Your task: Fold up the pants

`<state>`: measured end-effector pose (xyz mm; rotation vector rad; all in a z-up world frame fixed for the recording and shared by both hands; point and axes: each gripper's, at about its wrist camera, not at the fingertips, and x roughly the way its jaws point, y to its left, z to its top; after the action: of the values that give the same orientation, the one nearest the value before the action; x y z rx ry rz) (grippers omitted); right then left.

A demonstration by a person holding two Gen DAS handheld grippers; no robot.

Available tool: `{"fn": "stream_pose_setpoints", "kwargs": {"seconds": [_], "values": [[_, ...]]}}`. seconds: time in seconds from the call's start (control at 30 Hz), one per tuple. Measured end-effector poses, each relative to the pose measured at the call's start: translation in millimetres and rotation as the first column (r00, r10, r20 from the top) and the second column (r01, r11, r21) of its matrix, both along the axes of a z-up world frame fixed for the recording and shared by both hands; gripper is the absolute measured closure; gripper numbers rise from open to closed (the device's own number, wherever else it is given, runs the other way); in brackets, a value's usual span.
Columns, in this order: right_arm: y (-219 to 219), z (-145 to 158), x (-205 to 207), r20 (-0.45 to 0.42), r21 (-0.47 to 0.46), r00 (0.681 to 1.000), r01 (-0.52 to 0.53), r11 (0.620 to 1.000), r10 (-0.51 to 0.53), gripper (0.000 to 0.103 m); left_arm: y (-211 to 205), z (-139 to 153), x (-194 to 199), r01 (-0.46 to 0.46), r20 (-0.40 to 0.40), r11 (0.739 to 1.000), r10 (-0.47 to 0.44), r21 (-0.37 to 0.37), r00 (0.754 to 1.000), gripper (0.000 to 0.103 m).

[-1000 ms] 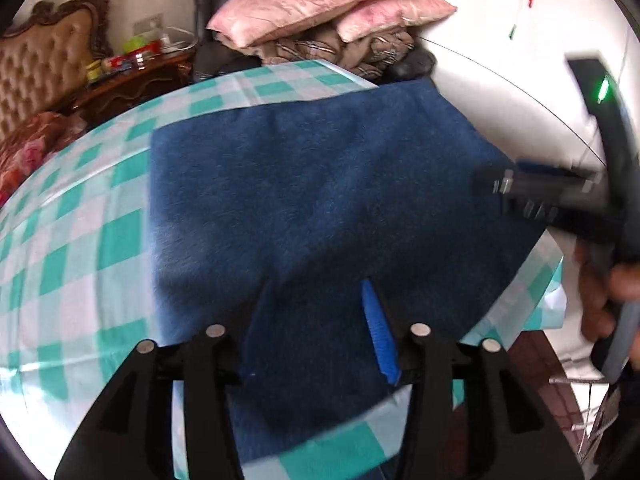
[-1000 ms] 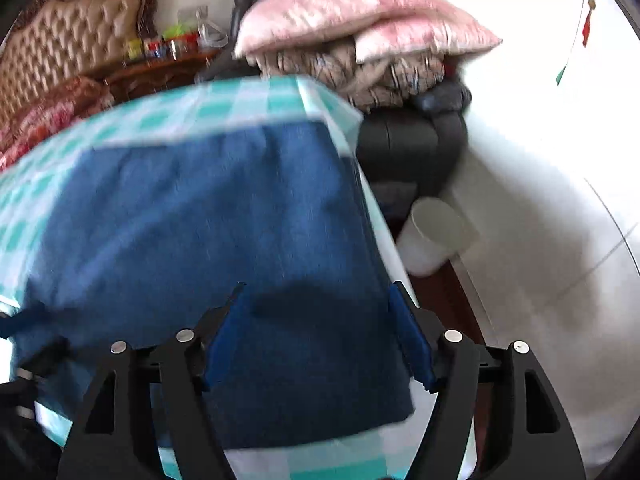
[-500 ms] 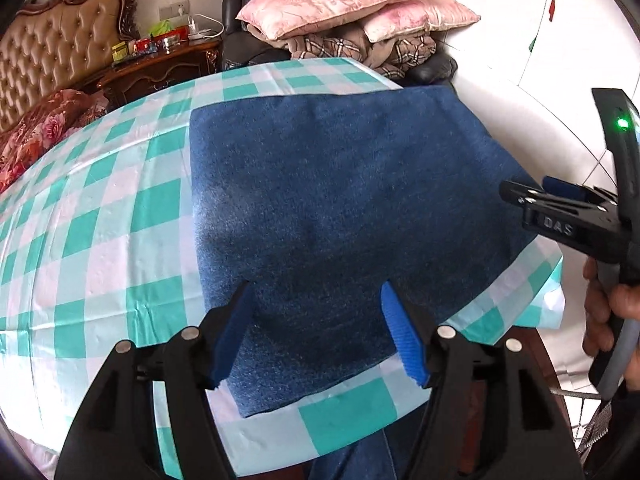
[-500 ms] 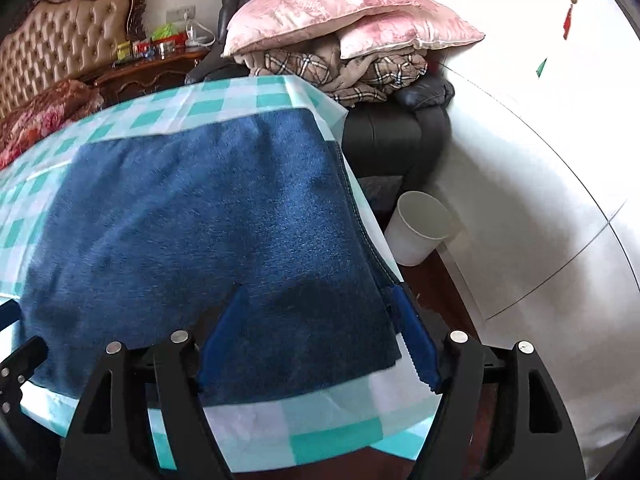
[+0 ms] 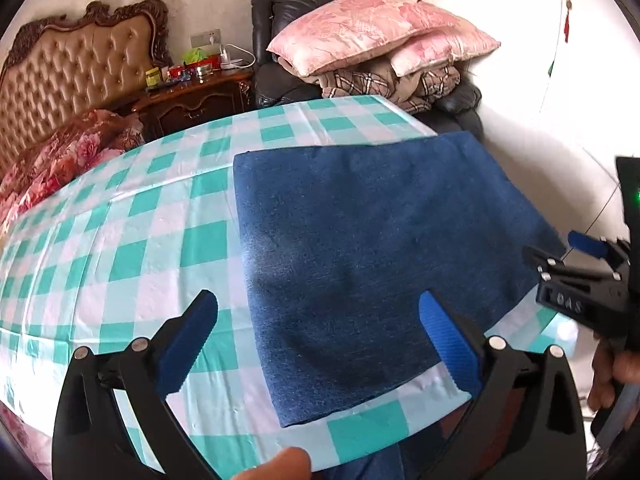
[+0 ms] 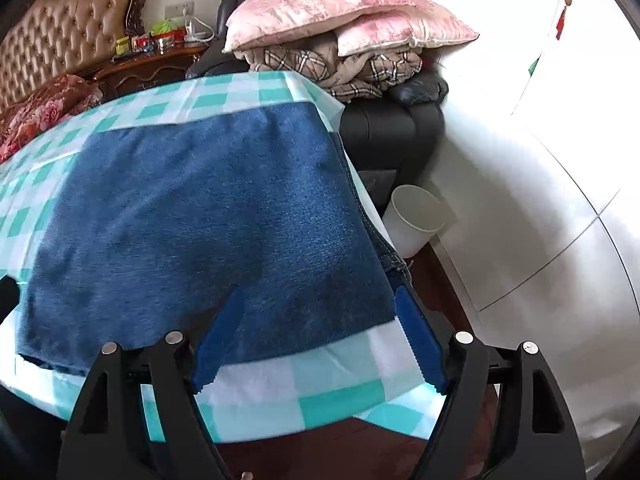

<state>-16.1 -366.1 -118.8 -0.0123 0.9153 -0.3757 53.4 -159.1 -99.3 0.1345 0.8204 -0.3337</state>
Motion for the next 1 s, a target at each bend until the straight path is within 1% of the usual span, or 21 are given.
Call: {"fn": "stream_pose_setpoints", "kwargs": {"seconds": [0.07, 0.2, 0.27, 0.33, 0.5, 0.67, 1.0], "values": [[6, 9, -9, 0.010, 0.000, 1.000, 0.004, 1.000, -0.004, 0.028, 1, 6, -3, 0.006, 0.004, 1.000, -0.006, -0.011, 1.000, 0.002], [19, 32, -27, 0.035, -0.010, 0.999, 0.015, 1.000, -0.014, 0.026, 5, 14, -10, 0.033, -0.028, 0.998, -0.035, -0.058, 0.999, 0.002], [26, 43, -35, 0.051, -0.011, 0.999, 0.017, 1.000, -0.016, 0.025, 8, 20, -16, 0.041, -0.024, 0.996, -0.043, -0.079, 0.999, 0.002], [31, 53, -42, 0.063, -0.017, 0.998, 0.027, 0.999, -0.026, 0.023, 11, 25, -20, 0.041, -0.020, 0.996, -0.043, -0.084, 0.999, 0.002], [40, 70, -57, 0.091, -0.013, 0.995, 0.037, 0.999, -0.035, 0.023, 13, 34, -30, 0.050, -0.013, 0.995, -0.052, -0.091, 0.999, 0.002], [46, 78, -63, 0.108, -0.024, 0.994, 0.037, 0.999, -0.034, 0.023, 14, 40, -37, 0.060, -0.006, 0.993, -0.061, -0.098, 0.998, 0.002], [43, 78, -65, 0.106, -0.021, 0.994, 0.044, 0.999, -0.041, 0.023, 11, 40, -38, 0.068, -0.011, 0.993, -0.069, -0.098, 0.998, 0.002]]}}
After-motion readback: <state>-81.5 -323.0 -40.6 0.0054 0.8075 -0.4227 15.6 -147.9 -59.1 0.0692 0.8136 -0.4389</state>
